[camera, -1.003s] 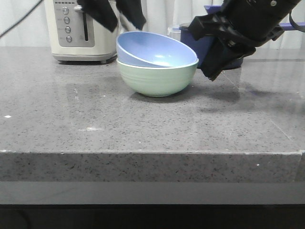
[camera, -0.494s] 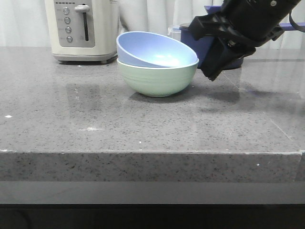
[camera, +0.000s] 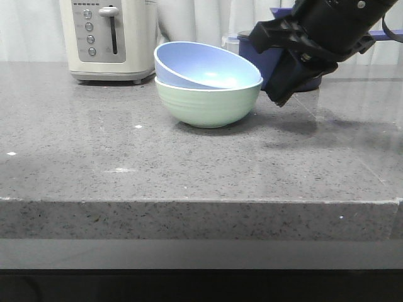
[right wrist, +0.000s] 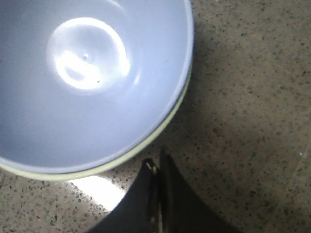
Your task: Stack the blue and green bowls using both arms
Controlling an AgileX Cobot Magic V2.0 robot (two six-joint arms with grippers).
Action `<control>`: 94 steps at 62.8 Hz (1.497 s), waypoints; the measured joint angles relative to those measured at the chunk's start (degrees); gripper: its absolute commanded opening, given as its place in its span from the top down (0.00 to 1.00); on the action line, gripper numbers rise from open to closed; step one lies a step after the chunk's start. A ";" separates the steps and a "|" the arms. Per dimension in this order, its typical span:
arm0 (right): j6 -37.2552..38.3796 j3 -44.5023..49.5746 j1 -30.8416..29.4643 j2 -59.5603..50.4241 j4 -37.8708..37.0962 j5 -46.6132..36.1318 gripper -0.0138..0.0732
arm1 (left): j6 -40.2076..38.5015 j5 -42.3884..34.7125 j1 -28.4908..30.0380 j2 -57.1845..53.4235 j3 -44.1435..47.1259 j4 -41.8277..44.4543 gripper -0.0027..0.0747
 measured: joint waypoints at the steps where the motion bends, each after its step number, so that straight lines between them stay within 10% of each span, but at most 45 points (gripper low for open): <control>1: 0.00 0.00 0.00 0.00 0.00 0.00 0.92 | 0.00 0.00 0.00 -0.58 0.42 0.00 0.45; 21: 1.39 0.00 0.00 -6.39 -2.14 10.43 0.90 | -0.28 0.00 0.00 -7.94 4.06 0.72 0.45; 38: 16.58 0.73 0.00 -19.69 -16.57 20.30 0.90 | -0.38 0.00 0.00 -8.56 4.09 1.02 0.45; 78: 22.28 21.06 0.00 -52.37 -17.99 14.28 0.90 | -0.38 -2.60 0.00 -8.56 4.09 1.05 0.45; 94: 22.41 21.64 0.00 -52.93 -17.99 13.61 0.90 | -0.38 -2.84 0.00 -8.56 4.09 1.15 0.84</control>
